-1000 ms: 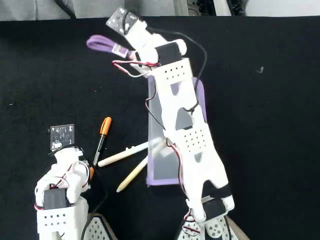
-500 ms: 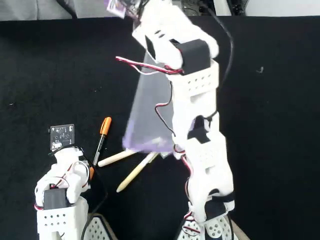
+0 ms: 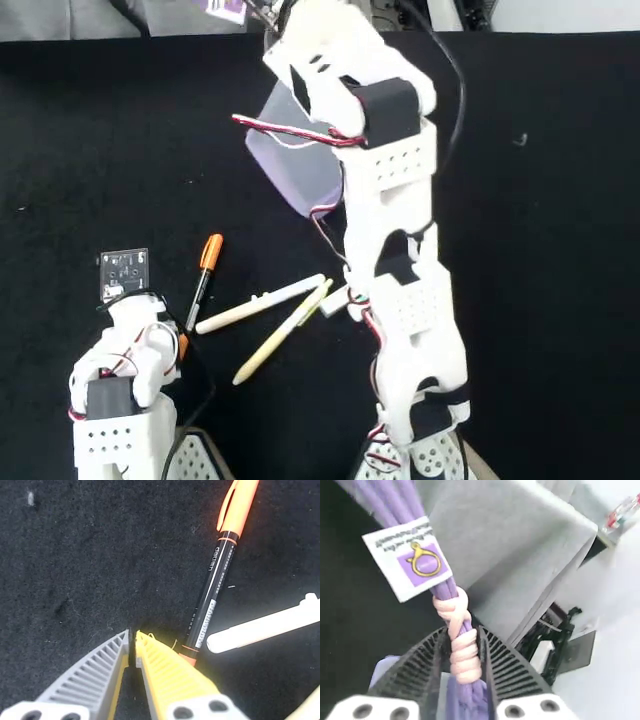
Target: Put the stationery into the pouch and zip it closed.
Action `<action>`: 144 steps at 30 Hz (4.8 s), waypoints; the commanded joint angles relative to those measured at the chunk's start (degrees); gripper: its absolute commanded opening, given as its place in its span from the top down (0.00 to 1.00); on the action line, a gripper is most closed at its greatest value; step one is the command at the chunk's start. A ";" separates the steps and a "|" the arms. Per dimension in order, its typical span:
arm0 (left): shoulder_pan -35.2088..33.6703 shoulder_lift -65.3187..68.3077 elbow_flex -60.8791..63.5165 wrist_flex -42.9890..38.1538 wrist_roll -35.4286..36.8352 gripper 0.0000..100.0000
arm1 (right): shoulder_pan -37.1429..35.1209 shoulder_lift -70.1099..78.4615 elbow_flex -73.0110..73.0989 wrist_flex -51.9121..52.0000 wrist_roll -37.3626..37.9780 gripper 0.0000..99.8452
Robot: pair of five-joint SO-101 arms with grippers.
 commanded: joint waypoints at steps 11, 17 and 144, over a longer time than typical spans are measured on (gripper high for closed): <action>-0.31 -0.26 1.36 0.26 -0.26 0.97 | -12.13 -3.21 -1.45 15.30 -1.85 0.99; -0.31 -0.26 1.36 0.26 -0.26 0.97 | -12.92 -5.93 -1.27 15.38 -9.23 0.99; 28.97 -0.35 -18.07 0.53 -0.79 0.97 | -16.26 -153.10 187.12 -70.42 -37.98 0.99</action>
